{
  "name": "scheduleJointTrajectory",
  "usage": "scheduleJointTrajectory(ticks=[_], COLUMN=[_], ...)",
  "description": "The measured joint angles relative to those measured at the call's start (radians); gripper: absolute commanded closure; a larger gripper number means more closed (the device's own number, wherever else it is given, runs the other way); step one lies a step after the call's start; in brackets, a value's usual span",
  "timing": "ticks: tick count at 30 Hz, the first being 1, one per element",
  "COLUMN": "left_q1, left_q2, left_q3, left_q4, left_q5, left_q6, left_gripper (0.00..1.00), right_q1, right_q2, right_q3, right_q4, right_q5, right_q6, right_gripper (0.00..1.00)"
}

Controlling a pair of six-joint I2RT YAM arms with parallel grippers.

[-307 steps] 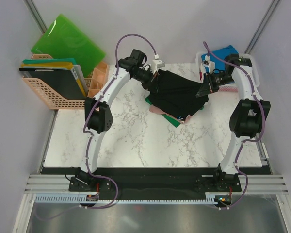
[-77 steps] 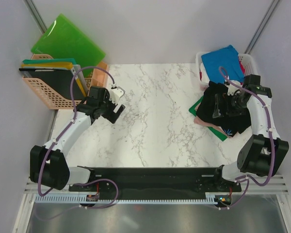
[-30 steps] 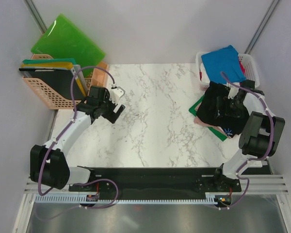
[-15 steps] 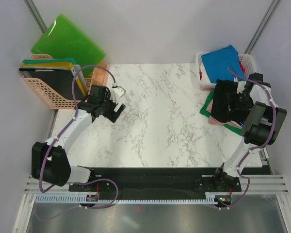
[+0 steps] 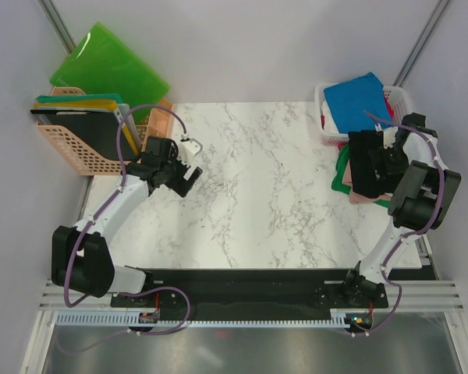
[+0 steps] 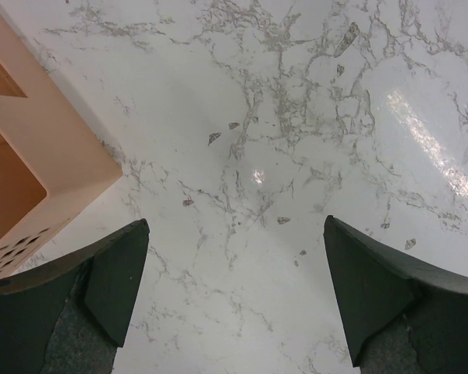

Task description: Fold and stack the t-shirts

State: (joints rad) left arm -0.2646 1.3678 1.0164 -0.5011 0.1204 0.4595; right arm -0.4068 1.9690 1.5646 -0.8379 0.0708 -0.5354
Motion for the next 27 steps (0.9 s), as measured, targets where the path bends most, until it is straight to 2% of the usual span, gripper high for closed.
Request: scheduleJointTrajectory(ticks=[8,12,14,19,23,27], left_q1=[0.001,0.001,0.001,0.001,0.001,0.001], left_q2=[0.0,-0.005,-0.008,-0.016,-0.017,-0.005], left_q3=[0.0,0.0,0.0,0.024,0.119,0.261], left_q4=[0.0,0.0,0.0,-0.016,-0.1,-0.172], left_q5=[0.007,0.014,0.014,0.013,0.028,0.027], left_q6=[0.0,0.0,0.0,0.0,-0.023,-0.161], left_gripper=[0.0,0.0,0.0,0.0,0.0,0.0], right_q1=[-0.017,-0.021,-0.02,-0.013,-0.012,-0.007], right_q2=[-0.075,-0.187,-0.266,-0.462,-0.584,-0.587], right_q3=[-0.06,-0.059,-0.032,0.164,0.226,0.233], right_q4=[0.008,-0.059,-0.103,-0.173,-0.186,-0.238], right_q5=[-0.097,-0.193,-0.244,-0.373,-0.452,-0.517], right_q6=[-0.053,-0.058,-0.054,-0.027,0.034,0.137], right_gripper=[0.02,0.02,0.02,0.02,0.02,0.02])
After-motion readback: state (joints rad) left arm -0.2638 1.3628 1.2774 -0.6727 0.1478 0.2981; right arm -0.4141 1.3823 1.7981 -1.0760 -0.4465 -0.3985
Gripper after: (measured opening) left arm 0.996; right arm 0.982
